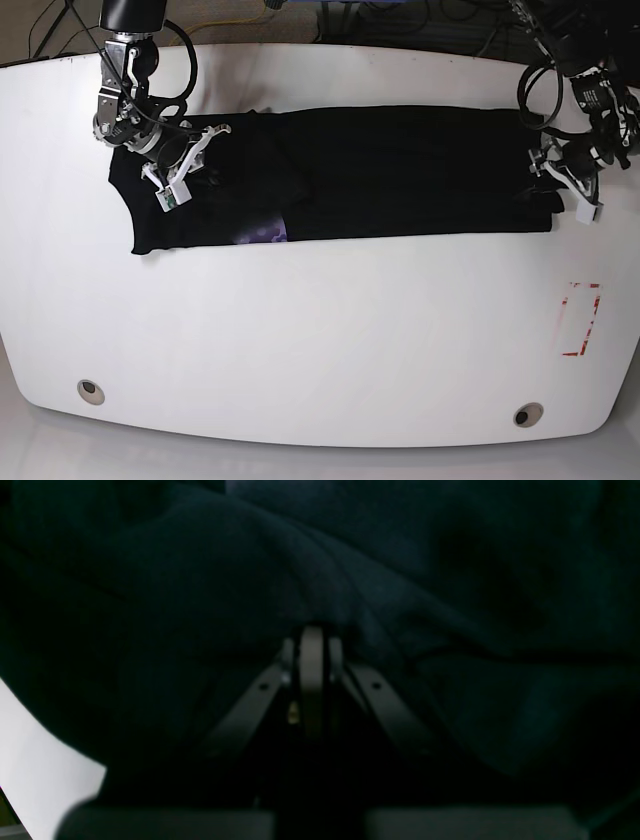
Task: Layout the t-shirt on the table in an organized manner, then fold the t-shirt properly
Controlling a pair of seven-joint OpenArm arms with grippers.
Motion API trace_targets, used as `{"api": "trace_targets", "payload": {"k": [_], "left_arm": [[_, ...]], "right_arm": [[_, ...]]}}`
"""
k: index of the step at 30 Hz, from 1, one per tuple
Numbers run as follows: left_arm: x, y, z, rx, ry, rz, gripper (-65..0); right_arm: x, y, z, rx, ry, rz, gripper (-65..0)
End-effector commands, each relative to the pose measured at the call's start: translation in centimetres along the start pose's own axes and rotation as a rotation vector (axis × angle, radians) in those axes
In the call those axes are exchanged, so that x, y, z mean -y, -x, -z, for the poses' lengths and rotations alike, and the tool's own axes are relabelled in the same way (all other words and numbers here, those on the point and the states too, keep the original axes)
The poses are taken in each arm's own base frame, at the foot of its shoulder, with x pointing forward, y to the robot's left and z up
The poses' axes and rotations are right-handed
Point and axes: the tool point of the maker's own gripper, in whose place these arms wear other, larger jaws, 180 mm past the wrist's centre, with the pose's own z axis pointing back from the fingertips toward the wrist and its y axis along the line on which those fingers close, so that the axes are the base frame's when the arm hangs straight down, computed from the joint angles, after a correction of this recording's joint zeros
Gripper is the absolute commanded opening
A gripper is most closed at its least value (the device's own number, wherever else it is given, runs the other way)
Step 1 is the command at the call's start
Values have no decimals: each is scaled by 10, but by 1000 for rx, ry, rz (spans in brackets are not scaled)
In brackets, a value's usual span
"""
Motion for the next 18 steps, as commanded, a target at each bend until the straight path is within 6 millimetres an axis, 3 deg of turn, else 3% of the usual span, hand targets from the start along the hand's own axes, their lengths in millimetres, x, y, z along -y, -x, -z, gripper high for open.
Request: {"api": "trace_targets", "payload": {"k": [1, 3, 9, 11, 18], "left_arm": [[-6, 5, 0, -45, -22, 2, -240], [-6, 4, 1, -44, -17, -3, -282], [-5, 4, 3, -42, -14, -5, -510], [-5, 2, 3, -32, -14, -4, -542], [-5, -11, 1, 37, -18, 2, -554]], "right_arm": [[7, 26, -2, -125, 38, -28, -647], [7, 26, -2, -125, 37, -27, -647], [7, 26, -2, -125, 37, -27, -647], [7, 26, -2, -125, 37, -27, -647], [7, 26, -2, -125, 37, -27, -647]]}}
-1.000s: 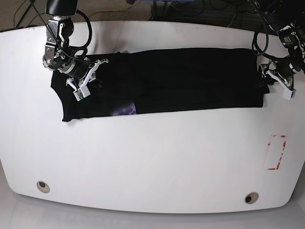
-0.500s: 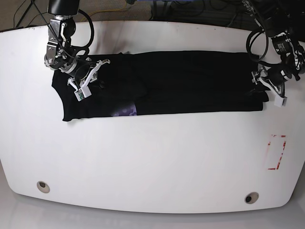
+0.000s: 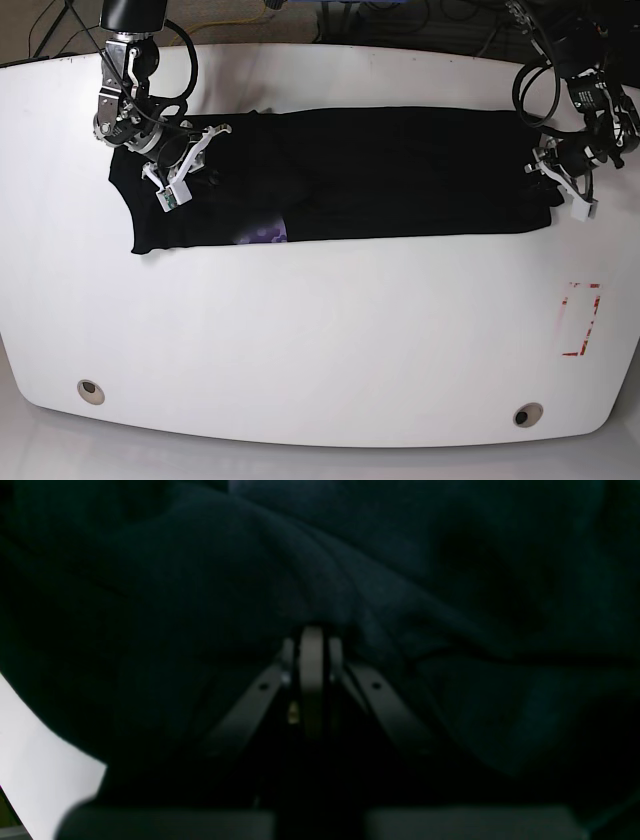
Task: Layout the t-shirt on the table in an organized manner, then fold the t-shirt properly
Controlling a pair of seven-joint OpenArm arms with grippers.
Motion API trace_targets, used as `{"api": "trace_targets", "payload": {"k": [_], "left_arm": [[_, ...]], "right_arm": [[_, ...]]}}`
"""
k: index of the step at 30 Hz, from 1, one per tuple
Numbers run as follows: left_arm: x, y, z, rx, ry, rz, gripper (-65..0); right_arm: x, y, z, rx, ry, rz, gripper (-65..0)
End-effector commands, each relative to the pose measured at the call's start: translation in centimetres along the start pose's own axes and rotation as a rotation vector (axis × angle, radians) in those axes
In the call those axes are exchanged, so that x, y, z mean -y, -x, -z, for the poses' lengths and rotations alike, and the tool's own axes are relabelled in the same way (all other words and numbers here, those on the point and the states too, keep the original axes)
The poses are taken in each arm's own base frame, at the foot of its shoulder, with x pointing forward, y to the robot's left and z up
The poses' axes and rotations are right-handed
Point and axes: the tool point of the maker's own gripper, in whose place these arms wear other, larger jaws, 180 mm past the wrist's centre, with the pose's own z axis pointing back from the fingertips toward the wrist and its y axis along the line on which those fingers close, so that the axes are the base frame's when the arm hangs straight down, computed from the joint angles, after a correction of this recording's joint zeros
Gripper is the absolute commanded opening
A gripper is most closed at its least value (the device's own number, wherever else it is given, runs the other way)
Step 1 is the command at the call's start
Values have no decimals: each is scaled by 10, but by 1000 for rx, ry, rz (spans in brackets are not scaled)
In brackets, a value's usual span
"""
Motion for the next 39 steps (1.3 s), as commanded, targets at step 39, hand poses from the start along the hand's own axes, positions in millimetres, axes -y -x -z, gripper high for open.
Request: {"api": "trace_targets", "payload": {"k": [39], "left_arm": [[148, -53, -7, -21, -37, 517, -607]], "right_arm": [[8, 27, -2, -126, 38, -22, -647]]}}
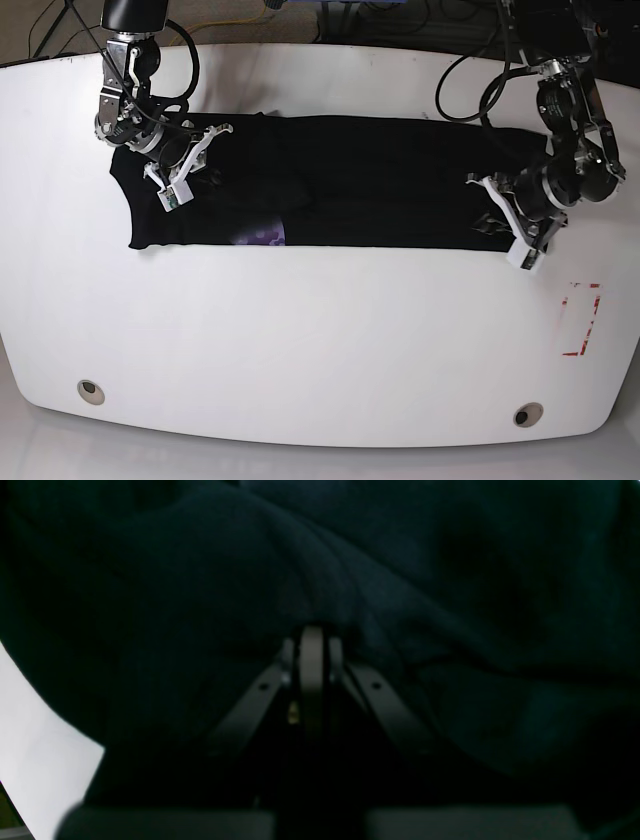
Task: Layout the t-shirt on the table in an organized manner, then fold the t-shirt properly
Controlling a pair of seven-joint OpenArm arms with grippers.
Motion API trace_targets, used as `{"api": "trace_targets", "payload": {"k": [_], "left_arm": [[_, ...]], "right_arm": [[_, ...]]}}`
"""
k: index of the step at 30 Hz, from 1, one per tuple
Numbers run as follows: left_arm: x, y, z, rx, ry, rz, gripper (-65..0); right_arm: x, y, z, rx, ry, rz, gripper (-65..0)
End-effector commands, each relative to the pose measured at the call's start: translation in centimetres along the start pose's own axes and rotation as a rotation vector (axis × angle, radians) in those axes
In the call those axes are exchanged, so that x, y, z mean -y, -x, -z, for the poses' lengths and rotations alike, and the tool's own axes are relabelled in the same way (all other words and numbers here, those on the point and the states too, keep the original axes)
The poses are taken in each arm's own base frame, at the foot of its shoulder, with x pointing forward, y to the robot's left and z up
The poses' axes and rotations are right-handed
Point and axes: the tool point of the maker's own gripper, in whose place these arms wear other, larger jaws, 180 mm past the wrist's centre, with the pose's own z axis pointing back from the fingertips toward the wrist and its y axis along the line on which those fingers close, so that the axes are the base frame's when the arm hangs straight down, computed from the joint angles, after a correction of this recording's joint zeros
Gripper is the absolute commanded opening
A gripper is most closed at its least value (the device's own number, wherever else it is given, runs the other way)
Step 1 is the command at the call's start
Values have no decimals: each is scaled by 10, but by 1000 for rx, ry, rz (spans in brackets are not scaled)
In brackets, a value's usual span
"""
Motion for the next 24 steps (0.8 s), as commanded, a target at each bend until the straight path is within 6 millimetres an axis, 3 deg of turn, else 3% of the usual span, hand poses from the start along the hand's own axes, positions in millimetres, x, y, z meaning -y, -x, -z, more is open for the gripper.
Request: {"api": "trace_targets", "payload": {"k": [1, 4, 7, 12, 17, 24], "left_arm": [[-1, -20, -5, 50, -5, 18, -606], [-3, -24, -6, 53, -9, 18, -568], [-13, -26, -12, 72, -34, -6, -489], [-54, -23, -38, 138, -136, -106, -317], [-92, 0, -54, 149, -192, -135, -172], [-128, 38, -43, 100, -164, -280, -161]], "right_arm": [[9, 26, -3, -125, 41, -26, -647], [9, 25, -3, -124, 42, -27, -647], [9, 25, -3, -124, 42, -27, -647], [9, 25, -3, -124, 42, -27, -647], [9, 25, -3, -124, 42, -27, -647], [9, 25, -3, -124, 42, -27, -647]]}}
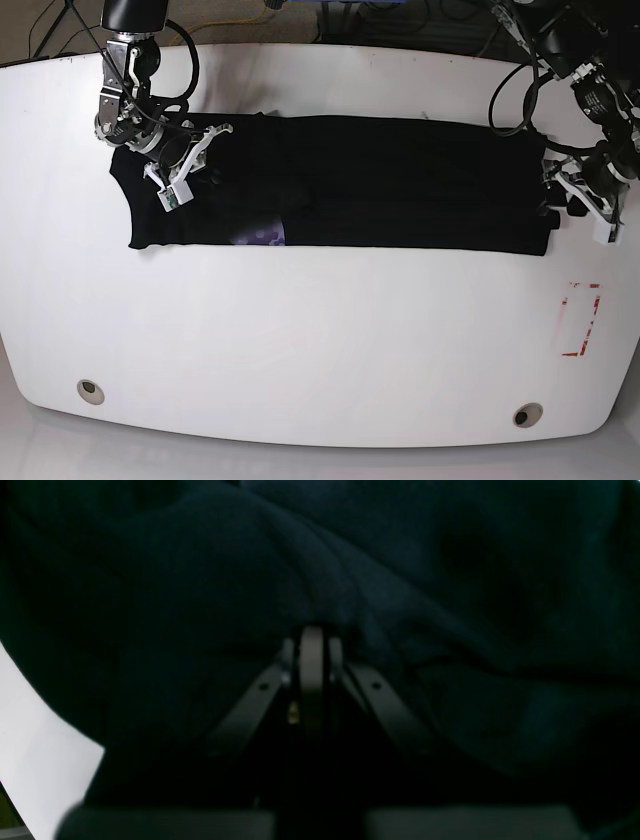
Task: Layout the t-shirt on the table in an organized manner, then fold the t-shirt properly
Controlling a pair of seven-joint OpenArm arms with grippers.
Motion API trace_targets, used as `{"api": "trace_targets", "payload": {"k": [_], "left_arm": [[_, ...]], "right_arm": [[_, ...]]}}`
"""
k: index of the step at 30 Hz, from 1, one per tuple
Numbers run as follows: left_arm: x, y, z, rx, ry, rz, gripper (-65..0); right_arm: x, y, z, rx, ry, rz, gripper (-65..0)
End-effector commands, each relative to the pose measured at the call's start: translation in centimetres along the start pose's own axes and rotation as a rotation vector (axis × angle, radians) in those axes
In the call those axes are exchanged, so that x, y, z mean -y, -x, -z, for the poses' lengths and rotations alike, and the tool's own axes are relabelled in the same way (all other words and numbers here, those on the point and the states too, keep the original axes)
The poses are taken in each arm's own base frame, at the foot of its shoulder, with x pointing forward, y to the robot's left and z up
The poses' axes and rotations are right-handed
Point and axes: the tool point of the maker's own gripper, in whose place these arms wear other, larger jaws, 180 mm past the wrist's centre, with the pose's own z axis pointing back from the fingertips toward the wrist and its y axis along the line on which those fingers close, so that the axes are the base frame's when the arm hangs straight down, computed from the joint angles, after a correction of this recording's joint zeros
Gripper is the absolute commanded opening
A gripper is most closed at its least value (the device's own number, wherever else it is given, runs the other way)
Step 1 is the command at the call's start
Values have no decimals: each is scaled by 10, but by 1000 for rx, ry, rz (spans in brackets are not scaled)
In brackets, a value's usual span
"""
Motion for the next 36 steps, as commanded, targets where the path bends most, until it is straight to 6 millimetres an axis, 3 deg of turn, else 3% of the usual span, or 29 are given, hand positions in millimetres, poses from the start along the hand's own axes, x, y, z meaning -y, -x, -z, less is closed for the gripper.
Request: {"api": "trace_targets", "payload": {"k": [1, 11, 19, 28, 36], "left_arm": [[-17, -14, -1, 42, 6, -39, -161], [-42, 14, 18, 10, 42, -182, -161], [-31, 27, 33, -54, 83, -176, -164], [0, 37, 54, -86, 153, -177, -165], [15, 31, 66, -11, 183, -209, -168]], "right_arm": [[9, 25, -3, -124, 41, -27, -647], [8, 26, -2, -126, 38, -29, -647], [8, 26, -2, -126, 38, -29, -647], [8, 26, -2, -126, 38, -29, -647], [9, 25, -3, -125, 40, -28, -647]]}}
